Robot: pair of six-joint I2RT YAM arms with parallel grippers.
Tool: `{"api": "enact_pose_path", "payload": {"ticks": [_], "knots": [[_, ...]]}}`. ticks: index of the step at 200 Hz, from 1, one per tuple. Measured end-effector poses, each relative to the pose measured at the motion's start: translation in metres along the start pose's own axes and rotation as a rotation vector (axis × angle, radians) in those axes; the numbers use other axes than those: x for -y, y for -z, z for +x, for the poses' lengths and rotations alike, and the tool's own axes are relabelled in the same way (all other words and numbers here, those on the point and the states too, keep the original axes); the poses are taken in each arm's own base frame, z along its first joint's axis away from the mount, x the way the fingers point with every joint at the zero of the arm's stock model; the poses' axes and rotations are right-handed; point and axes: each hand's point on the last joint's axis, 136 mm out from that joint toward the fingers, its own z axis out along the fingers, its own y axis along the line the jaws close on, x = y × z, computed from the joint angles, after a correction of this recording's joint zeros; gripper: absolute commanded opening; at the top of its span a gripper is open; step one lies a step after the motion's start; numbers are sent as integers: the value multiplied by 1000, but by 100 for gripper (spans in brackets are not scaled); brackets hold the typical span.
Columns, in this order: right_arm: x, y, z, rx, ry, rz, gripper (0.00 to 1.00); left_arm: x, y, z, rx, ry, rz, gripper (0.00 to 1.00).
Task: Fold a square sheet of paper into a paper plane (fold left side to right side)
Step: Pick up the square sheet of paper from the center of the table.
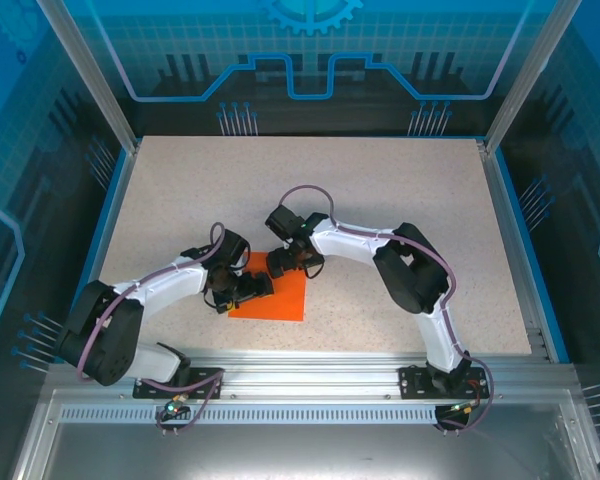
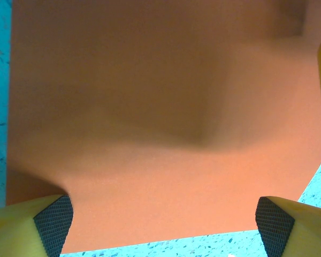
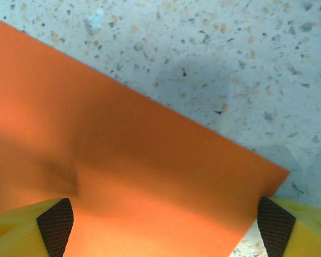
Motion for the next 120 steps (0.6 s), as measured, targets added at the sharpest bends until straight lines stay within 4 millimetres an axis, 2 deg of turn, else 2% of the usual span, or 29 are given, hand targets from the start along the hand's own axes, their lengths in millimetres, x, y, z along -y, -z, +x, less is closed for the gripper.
{"api": "enact_pose_path", "payload": {"ticks": [24, 47, 85, 120], "knots": [[-2, 0, 1, -6, 2, -13, 78, 0, 0, 0, 1, 0, 1, 92], [-7, 0, 3, -20, -3, -42, 64, 1, -1, -1, 2, -1, 4, 93], [-28, 0, 16, -60, 28, -115, 39, 3, 1, -2, 12, -7, 14, 93], [-33, 2, 23, -67, 39, -176, 24, 13, 14, -7, 66, -31, 61, 93]]}}
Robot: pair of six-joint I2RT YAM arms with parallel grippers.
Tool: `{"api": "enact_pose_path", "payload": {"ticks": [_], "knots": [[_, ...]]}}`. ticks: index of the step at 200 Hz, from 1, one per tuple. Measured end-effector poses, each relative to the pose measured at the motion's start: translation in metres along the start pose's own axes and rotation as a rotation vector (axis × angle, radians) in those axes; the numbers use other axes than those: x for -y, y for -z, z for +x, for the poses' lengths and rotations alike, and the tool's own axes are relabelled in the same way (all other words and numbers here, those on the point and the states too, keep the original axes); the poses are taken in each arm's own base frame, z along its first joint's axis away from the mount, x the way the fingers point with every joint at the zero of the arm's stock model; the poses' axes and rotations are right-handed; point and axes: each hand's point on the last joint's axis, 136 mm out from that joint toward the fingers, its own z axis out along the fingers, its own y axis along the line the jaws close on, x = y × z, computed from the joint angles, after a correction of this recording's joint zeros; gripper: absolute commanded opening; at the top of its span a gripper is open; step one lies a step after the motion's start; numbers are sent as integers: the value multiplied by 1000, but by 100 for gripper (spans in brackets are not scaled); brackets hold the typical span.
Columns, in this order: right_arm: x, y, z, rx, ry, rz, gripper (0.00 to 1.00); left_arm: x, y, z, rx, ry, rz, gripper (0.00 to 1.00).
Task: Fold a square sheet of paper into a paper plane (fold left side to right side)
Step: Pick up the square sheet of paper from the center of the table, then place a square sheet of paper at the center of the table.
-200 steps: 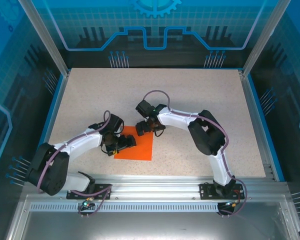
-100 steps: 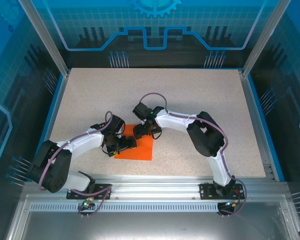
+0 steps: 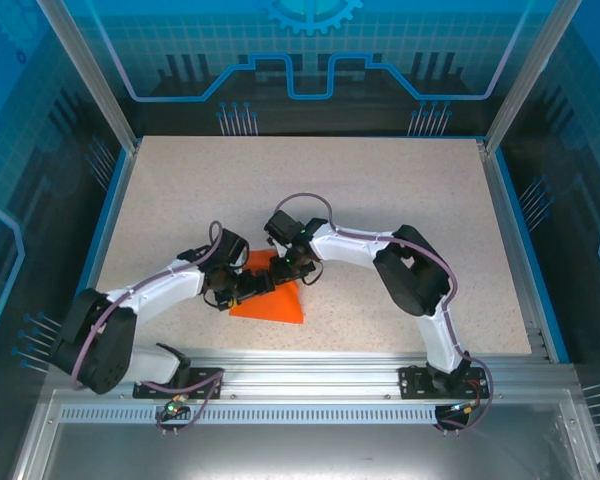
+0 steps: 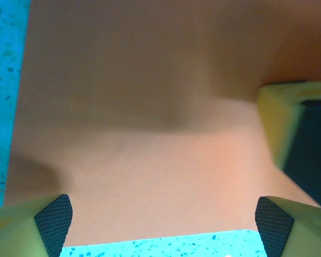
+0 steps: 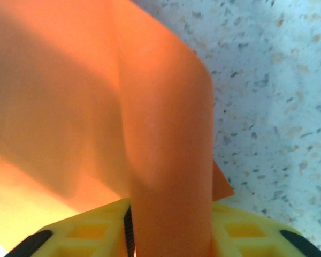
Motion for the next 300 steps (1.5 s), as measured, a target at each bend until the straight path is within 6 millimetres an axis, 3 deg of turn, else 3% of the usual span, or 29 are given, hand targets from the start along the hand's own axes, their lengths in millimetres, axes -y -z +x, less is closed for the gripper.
{"api": "enact_pose_path", "payload": {"ticks": [47, 82, 126, 179, 232, 273, 300], "knots": [[-7, 13, 3, 21, 23, -94, 20, 16, 33, -13, 140, -52, 71, 94], [-1, 40, -3, 80, 37, -177, 18, 25, 57, -20, 231, -100, 116, 95], [17, 99, -7, 187, 108, -308, 19, 50, 98, -28, 370, -193, 238, 98], [55, 204, -12, 412, 165, -415, 19, 100, 140, -37, 475, -391, 413, 98], [50, 277, 14, 548, 285, -472, 20, 162, 187, -39, 530, -658, 599, 99], [31, 314, 41, 585, 389, -555, 20, 193, 206, -39, 525, -817, 673, 99], [16, 329, 55, 595, 452, -620, 20, 205, 209, -35, 495, -884, 718, 97]]}}
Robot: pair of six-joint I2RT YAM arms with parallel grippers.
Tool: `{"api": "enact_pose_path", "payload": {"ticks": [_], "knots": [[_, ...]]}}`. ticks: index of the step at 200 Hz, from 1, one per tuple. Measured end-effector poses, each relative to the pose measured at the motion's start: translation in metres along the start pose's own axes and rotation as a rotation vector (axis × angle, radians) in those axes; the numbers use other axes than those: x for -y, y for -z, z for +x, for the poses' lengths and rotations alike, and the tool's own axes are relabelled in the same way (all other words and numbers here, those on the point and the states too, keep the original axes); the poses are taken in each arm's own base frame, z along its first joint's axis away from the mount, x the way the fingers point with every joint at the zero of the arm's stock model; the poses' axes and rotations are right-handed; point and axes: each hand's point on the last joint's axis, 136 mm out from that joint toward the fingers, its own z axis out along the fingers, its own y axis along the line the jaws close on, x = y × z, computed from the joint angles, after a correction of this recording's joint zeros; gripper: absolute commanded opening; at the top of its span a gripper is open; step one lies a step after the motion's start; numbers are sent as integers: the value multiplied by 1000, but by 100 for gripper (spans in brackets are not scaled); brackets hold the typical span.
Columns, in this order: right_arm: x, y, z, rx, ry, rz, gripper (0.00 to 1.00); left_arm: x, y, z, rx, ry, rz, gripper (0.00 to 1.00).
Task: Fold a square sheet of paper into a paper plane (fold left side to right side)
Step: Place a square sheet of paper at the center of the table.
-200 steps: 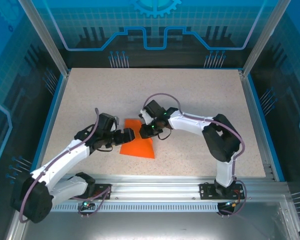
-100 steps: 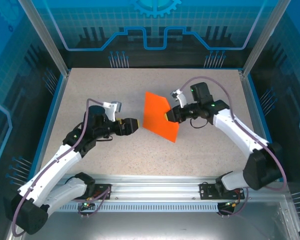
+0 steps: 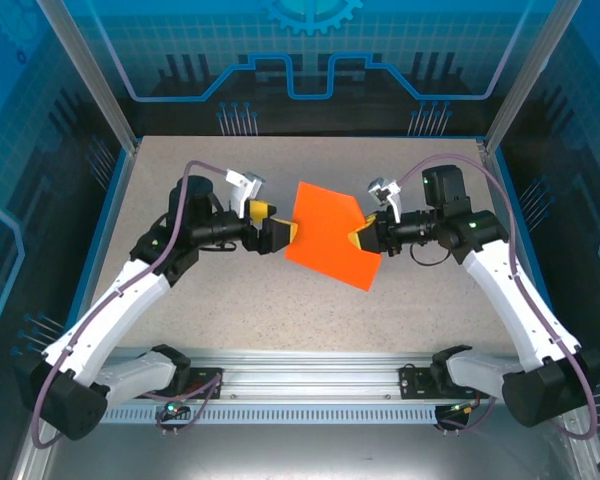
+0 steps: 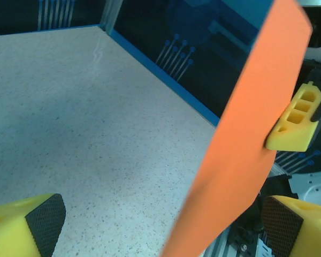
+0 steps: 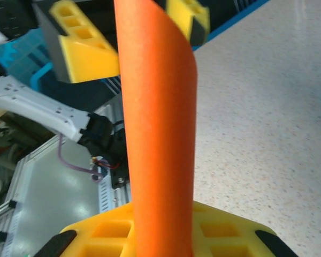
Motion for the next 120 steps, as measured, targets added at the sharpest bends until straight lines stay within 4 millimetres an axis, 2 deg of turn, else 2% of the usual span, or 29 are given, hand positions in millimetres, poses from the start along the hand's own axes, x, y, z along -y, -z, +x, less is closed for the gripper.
{"api": "enact_pose_path", "payload": {"ticks": [15, 50, 86, 106, 120], "knots": [[-8, 1, 1, 1, 8, -37, 21, 6, -3, -1, -15, -7, 44, 93], [-11, 1, 2, 0, 5, -62, 21, 21, -8, 3, -56, -18, 162, 66], [0, -5, 5, -17, -27, -57, 24, 31, -12, 11, -105, -1, 239, 24], [6, -6, 5, -21, -40, -35, 35, 33, -12, 15, -120, 6, 256, 4], [11, -6, 5, -21, -47, -8, 46, 33, -12, 16, -124, 16, 254, 0]]}}
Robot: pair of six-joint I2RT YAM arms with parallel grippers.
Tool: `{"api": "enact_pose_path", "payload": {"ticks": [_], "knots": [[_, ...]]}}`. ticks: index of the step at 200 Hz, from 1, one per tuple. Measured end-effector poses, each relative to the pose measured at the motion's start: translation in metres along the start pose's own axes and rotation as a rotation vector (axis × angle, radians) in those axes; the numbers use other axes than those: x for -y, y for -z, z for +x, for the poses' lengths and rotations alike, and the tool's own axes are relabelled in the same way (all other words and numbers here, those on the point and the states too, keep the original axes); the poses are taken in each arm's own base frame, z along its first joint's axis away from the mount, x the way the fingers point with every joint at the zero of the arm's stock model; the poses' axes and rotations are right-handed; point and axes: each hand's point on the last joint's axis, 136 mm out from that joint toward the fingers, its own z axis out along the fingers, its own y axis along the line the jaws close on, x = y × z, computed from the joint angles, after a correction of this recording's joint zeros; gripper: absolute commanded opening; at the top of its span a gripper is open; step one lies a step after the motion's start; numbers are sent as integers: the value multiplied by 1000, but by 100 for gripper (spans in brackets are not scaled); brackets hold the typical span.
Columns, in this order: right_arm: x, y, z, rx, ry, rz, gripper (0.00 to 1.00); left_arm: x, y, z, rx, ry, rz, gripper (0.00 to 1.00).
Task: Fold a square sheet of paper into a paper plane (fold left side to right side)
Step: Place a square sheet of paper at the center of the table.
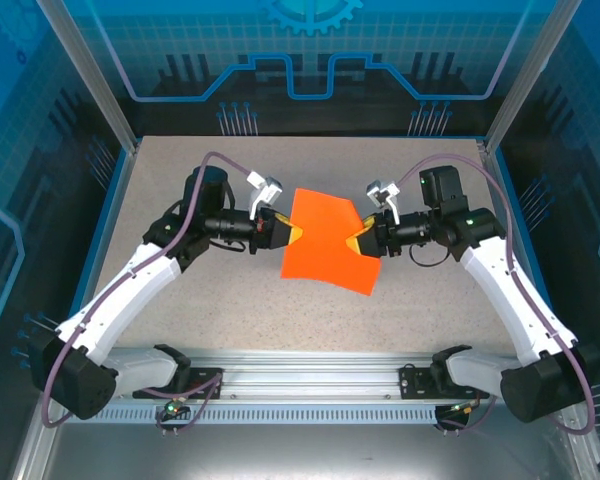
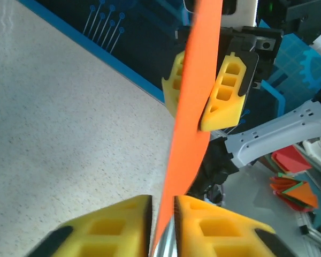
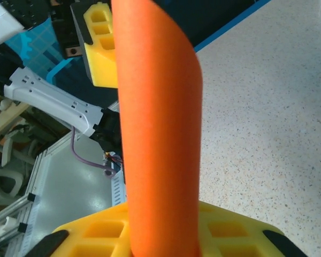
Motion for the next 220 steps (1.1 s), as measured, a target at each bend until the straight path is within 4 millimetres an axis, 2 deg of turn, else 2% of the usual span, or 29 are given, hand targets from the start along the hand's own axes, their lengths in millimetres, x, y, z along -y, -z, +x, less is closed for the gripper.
{"api": "enact_pose_path", "payload": {"ticks": [23, 42, 60, 85, 115, 156, 184, 220], "knots": [[19, 4, 0, 5, -30, 95, 69, -5, -1, 3, -2, 19, -17, 0], [49, 15, 4, 20, -99, 218, 81, -20, -5, 15, -15, 76, -60, 0], [80, 29, 13, 34, -176, 350, 87, -43, -11, 36, -44, 168, -121, 0], [112, 42, 30, 45, -288, 482, 87, -81, -23, 74, -106, 328, -210, 0], [132, 36, 50, 57, -419, 518, 82, -124, -37, 117, -189, 499, -308, 0], [164, 4, 89, -1, -619, 513, 59, -168, -45, 161, -280, 651, -447, 0], [179, -26, 115, -67, -718, 507, 48, -182, -46, 166, -298, 684, -508, 0], [195, -59, 138, -136, -773, 516, 41, -187, -44, 157, -292, 682, -544, 2]]}}
